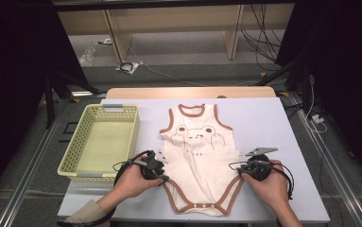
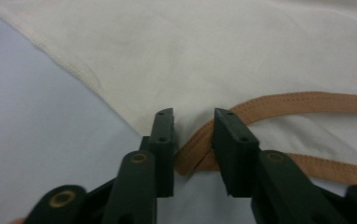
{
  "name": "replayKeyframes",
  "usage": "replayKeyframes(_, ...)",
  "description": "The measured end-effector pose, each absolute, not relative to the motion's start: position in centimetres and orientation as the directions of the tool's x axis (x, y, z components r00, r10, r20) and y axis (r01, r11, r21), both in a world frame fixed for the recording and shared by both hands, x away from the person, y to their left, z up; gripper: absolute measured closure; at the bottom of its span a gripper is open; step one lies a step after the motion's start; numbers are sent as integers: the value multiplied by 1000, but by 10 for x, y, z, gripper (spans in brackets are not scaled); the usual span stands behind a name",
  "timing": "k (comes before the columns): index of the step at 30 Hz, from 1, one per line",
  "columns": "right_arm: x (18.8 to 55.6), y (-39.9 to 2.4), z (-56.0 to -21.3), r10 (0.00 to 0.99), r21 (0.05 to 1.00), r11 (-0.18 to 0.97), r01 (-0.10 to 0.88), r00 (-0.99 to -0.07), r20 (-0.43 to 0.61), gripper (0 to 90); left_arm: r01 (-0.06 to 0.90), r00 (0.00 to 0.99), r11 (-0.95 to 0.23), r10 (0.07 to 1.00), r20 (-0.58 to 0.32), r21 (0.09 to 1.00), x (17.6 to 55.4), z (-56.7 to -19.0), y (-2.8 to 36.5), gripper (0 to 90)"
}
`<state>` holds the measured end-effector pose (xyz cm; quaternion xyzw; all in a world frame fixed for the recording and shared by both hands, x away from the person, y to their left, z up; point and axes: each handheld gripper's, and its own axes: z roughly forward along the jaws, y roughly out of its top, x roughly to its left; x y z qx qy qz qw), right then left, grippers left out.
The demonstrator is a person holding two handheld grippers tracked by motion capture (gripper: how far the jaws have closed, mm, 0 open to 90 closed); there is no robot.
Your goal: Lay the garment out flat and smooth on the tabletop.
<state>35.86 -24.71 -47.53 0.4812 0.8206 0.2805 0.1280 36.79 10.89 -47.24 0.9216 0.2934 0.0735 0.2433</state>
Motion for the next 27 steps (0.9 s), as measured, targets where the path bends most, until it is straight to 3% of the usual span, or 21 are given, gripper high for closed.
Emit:
replayKeyframes(3, 358, -246, -475, 861, 571, 378, 729, -503, 73, 861, 498, 818, -714, 576, 8, 493, 364, -472, 106, 770)
replayKeyframes(7, 358, -247, -475, 865, 566, 361, 741, -493, 94, 891, 509, 809, -701, 588, 1, 499, 362, -472, 107, 871)
replayKeyframes(16, 350, -248, -473, 865, 557, 368, 745, -493, 89, 895, 540, 806, -681, 587, -72, 496, 357, -470, 118, 879)
replayKeyframes(27, 342, -246, -471, 858, 546, 387, 743, -508, 83, 895, 536, 812, -681, 579, -81, 500, 355, -466, 126, 878)
